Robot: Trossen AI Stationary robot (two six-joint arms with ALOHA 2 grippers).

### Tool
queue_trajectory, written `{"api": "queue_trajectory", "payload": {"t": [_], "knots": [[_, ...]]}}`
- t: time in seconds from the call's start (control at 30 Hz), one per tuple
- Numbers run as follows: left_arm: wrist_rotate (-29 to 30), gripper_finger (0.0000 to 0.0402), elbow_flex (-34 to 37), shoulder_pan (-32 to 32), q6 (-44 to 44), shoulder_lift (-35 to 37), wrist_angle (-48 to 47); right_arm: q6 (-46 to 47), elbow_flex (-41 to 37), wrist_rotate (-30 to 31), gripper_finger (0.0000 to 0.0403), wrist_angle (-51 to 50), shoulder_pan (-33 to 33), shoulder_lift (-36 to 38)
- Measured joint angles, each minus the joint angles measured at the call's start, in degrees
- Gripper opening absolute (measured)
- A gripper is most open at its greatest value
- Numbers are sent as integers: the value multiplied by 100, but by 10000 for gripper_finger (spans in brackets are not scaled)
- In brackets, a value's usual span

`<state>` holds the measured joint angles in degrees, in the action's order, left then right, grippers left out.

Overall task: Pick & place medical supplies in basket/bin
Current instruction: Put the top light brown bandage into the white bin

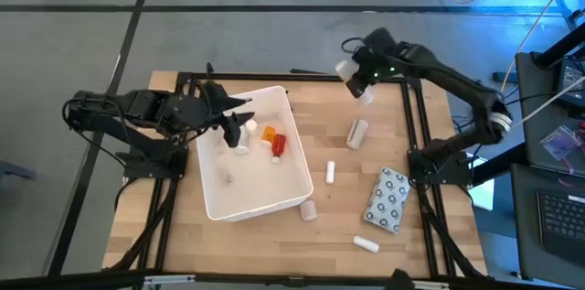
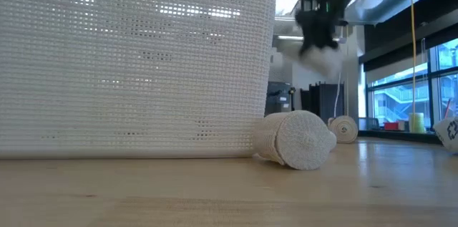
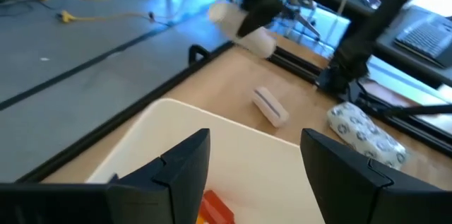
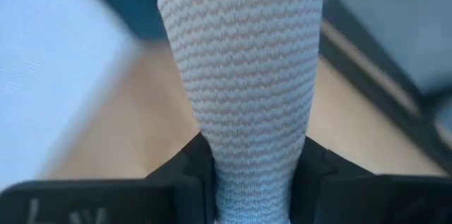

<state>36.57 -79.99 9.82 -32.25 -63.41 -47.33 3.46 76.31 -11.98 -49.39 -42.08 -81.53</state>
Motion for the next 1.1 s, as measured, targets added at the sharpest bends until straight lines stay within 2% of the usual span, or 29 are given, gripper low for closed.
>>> {"api": "queue_trajectory", "payload": {"t": [0.17,0.3,0.47,0.7,0.87,1.1], "knots": [[149,214,0,-8,0,37,0,509,1098,-141,106,517,1036,485],[147,214,0,-7,0,35,2,591,1878,-164,116,1243,1958,455],[66,214,-103,16,-46,113,7,370,2301,-160,114,2315,3047,139],[49,214,-345,182,1,384,44,-254,2568,-153,114,3196,4125,-853],[-56,214,-356,280,2,619,21,-414,3084,-134,114,2811,4458,-1910],[-239,214,-356,332,2,769,-219,-673,4293,-303,115,1742,4541,-3467]]}}
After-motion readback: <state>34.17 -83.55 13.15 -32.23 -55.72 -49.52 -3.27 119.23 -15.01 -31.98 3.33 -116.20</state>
